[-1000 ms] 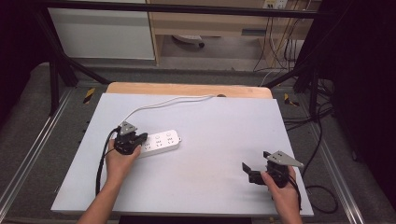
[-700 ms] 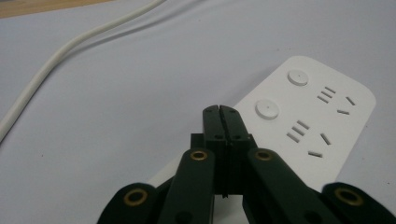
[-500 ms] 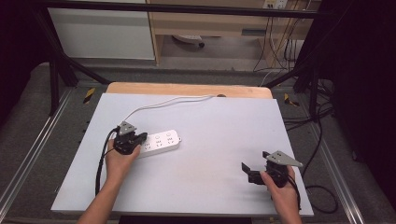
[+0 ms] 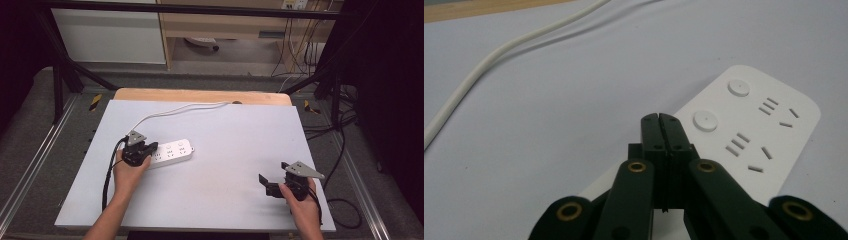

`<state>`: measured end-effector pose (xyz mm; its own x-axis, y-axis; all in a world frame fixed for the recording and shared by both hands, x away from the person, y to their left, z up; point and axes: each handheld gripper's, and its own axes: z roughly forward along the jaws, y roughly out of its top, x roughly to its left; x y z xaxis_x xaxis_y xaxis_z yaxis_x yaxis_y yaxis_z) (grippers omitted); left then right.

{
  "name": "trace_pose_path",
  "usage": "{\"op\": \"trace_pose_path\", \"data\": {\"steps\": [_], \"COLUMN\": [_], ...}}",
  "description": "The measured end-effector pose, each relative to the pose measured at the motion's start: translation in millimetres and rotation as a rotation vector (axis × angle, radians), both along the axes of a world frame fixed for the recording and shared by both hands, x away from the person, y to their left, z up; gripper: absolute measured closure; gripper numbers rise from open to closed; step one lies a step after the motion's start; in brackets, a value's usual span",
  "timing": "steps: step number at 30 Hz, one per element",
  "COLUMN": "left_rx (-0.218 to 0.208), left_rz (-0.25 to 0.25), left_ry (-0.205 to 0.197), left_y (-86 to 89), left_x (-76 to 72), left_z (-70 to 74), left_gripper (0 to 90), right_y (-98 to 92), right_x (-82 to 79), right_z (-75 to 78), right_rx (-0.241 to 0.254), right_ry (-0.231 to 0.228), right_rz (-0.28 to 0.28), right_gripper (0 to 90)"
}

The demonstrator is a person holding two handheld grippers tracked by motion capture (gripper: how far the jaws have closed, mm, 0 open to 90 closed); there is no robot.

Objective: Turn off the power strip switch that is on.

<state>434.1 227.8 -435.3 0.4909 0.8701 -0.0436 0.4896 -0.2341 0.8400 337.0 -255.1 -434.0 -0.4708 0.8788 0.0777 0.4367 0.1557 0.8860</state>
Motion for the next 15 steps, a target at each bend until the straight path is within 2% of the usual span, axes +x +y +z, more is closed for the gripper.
{"op": "trace_pose_path", "data": {"steps": [2,5,6,8,10,11,12,13,15], "left_rx": [-0.011,-0.051,-0.051,-0.066,-0.089,-0.099,-0.109,-0.119,-0.142], "left_rz": [0.0,-0.001,-0.001,0.008,0.013,0.015,0.016,0.012,0.009], "left_ry": [-0.012,-0.033,-0.033,-0.035,-0.046,-0.059,-0.072,-0.086,-0.107], "left_y": [0.0,1.6,1.6,2.7,3.8,4.5,5.1,5.7,5.8], "left_x": [-0.9,-2.4,-2.4,-2.8,-3.3,-3.7,-4.4,-4.9,-5.5], "left_z": [1.7,6.0,6.0,8.0,10.4,11.9,13.6,15.3,17.8], "left_gripper": [90.0,89.2,79.3,75.2,67.4,67.4,61.4,61.4,51.8], "right_y": [-0.1,-0.3,-0.3,-0.2,0.4,0.4,0.4,0.4,0.1], "right_x": [-0.1,-0.2,-0.2,-0.1,-0.1,-0.1,-0.1,-0.1,0.0], "right_z": [0.0,0.2,0.2,0.1,0.1,0.1,0.2,0.2,0.2], "right_rx": [-0.001,-0.001,-0.001,-0.001,-0.001,-0.001,-0.001,-0.001,-0.001], "right_ry": [0.0,-0.002,-0.001,-0.001,0.001,0.001,0.0,0.0,-0.002], "right_rz": [0.0,0.0,0.0,0.0,0.001,0.001,0.001,0.001,0.0], "right_gripper": [2.9,2.9,2.9,2.9,2.9,2.9,2.9,2.9,2.9]}}
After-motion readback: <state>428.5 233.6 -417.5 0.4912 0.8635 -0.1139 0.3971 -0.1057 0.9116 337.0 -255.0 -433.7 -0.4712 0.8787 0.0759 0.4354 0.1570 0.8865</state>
